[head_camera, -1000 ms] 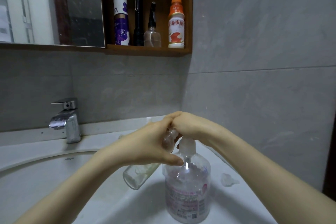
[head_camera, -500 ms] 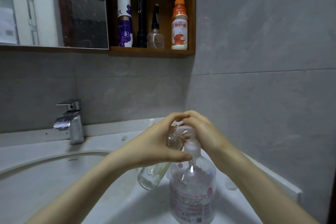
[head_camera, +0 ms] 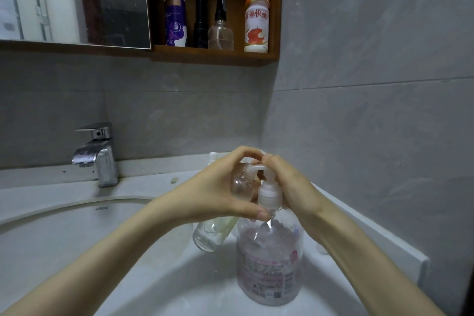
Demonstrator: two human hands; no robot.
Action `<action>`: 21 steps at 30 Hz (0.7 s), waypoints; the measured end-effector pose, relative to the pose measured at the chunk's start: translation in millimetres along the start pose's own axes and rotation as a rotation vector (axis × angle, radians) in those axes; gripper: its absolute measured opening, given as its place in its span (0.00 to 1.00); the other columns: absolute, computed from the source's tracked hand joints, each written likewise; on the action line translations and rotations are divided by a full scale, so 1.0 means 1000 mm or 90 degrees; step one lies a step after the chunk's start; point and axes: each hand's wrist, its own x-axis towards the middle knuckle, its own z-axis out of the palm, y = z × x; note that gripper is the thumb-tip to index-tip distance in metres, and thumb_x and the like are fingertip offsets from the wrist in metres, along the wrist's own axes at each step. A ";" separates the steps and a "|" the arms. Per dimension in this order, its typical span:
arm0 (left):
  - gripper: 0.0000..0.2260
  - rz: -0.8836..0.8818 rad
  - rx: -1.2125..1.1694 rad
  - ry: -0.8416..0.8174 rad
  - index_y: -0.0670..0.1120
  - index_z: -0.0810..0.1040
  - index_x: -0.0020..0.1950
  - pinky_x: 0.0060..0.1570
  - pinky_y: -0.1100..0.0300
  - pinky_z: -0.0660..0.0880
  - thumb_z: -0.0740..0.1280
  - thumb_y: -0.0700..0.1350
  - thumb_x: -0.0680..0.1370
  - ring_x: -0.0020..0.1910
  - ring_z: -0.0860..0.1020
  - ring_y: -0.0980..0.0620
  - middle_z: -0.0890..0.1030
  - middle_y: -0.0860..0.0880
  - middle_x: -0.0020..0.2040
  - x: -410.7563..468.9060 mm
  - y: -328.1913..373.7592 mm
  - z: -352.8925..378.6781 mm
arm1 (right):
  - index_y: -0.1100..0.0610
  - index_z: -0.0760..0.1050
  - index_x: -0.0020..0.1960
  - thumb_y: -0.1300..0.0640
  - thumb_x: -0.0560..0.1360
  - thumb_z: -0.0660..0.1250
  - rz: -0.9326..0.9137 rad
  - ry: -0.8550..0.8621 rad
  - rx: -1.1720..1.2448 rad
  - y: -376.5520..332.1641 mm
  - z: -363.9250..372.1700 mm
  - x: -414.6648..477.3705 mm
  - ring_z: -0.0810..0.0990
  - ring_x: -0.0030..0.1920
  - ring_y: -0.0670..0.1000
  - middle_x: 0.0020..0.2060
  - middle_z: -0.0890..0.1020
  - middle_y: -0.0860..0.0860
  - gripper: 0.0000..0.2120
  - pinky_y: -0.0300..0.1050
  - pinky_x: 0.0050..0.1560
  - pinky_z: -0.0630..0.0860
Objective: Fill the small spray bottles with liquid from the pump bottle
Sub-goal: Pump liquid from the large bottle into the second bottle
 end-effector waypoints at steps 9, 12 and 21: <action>0.29 -0.013 0.014 -0.006 0.53 0.70 0.59 0.47 0.68 0.75 0.78 0.36 0.64 0.47 0.81 0.59 0.82 0.55 0.48 -0.002 0.002 0.000 | 0.57 0.78 0.49 0.48 0.80 0.51 0.012 0.026 -0.016 0.010 0.002 -0.001 0.81 0.42 0.47 0.45 0.83 0.53 0.20 0.38 0.41 0.73; 0.29 -0.014 0.042 -0.007 0.51 0.70 0.60 0.48 0.69 0.74 0.79 0.37 0.64 0.47 0.80 0.61 0.81 0.56 0.49 -0.001 0.005 -0.001 | 0.48 0.77 0.41 0.46 0.80 0.51 0.014 0.038 -0.005 0.007 0.003 -0.002 0.79 0.35 0.40 0.36 0.81 0.44 0.19 0.29 0.32 0.70; 0.22 -0.006 0.306 0.019 0.49 0.69 0.56 0.36 0.71 0.68 0.75 0.44 0.67 0.36 0.75 0.62 0.79 0.58 0.34 -0.001 0.015 -0.009 | 0.59 0.73 0.48 0.49 0.79 0.51 0.055 0.011 0.015 0.002 0.003 -0.001 0.77 0.29 0.46 0.34 0.81 0.54 0.17 0.30 0.27 0.69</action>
